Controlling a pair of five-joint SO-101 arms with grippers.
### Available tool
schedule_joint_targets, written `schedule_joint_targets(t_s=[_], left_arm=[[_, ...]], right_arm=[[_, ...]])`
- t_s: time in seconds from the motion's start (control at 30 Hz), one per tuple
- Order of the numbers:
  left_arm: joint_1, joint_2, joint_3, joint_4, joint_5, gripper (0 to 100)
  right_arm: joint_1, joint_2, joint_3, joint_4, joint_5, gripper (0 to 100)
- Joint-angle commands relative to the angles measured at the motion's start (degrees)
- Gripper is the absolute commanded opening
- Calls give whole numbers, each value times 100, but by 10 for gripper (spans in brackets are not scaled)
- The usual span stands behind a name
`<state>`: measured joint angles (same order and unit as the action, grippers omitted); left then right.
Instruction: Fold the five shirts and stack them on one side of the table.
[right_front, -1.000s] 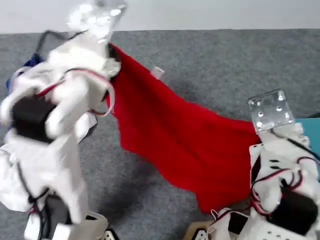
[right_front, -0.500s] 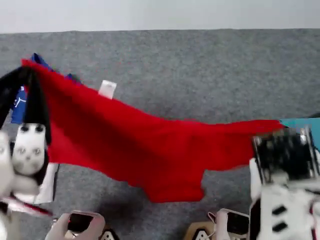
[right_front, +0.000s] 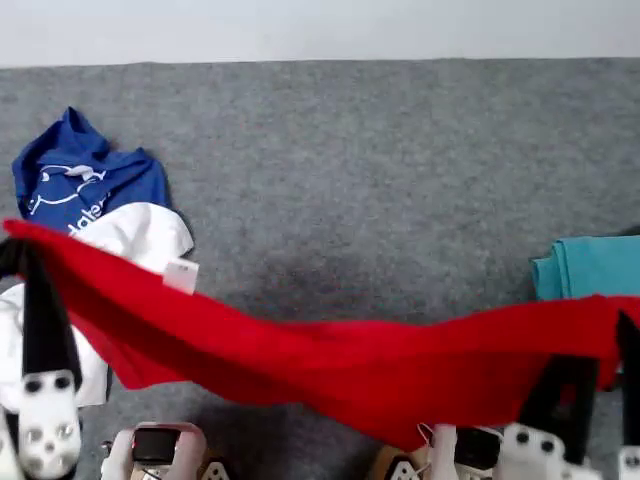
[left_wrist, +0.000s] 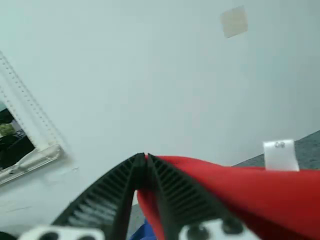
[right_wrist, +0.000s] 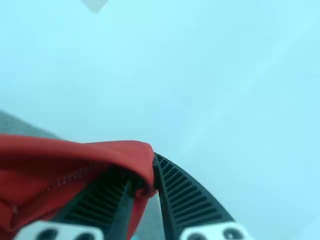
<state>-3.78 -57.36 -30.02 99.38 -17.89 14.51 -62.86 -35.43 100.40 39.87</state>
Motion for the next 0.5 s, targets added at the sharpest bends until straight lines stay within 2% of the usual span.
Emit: schedule_joint_targets(t_s=[0.0, 0.23, 0.37, 0.47], left_arm=[[-97, -299, 338, 97, -70, 2], [-97, -695, 1420, 97, -79, 2], [-97, -677, 2316, 26, -70, 2], [-97, -686, 3371, -396, -53, 2]], right_arm=[[215, 22, -158, 31, 202, 9], [268, 365, 273, 40, 185, 10], [259, 532, 1108, -13, 176, 10], [163, 567, 2031, -233, 176, 10]])
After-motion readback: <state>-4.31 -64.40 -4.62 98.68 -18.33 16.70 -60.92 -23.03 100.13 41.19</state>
